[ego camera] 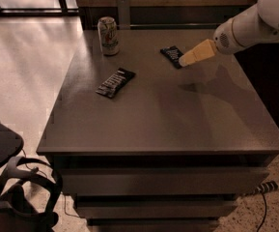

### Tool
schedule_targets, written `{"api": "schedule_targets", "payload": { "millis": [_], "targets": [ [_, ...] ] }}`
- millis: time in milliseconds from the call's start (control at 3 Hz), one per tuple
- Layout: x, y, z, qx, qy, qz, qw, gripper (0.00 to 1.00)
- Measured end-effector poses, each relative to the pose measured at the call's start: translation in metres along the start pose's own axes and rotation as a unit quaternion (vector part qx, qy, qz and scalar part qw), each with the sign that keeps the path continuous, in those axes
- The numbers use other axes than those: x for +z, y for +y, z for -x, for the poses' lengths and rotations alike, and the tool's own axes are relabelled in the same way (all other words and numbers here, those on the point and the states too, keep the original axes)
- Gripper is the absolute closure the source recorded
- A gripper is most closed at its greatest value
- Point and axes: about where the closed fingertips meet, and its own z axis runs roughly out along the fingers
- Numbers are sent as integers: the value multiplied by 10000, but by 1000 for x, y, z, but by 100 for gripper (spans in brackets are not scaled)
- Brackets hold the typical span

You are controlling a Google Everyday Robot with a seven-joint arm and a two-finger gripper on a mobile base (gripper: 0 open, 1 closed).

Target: Pick rxbar blueberry

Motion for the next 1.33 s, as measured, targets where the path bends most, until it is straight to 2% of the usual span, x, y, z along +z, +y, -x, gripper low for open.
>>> {"api": "schedule_targets", "payload": {
  "millis": [667, 1000, 1333],
  "targets": [
    [73, 7, 31, 300, -553, 536, 9966, 0],
    [99, 8, 33, 367, -631, 668, 9951, 0],
    [121, 7, 20, 477, -588, 704, 9946, 0]
  ]
}}
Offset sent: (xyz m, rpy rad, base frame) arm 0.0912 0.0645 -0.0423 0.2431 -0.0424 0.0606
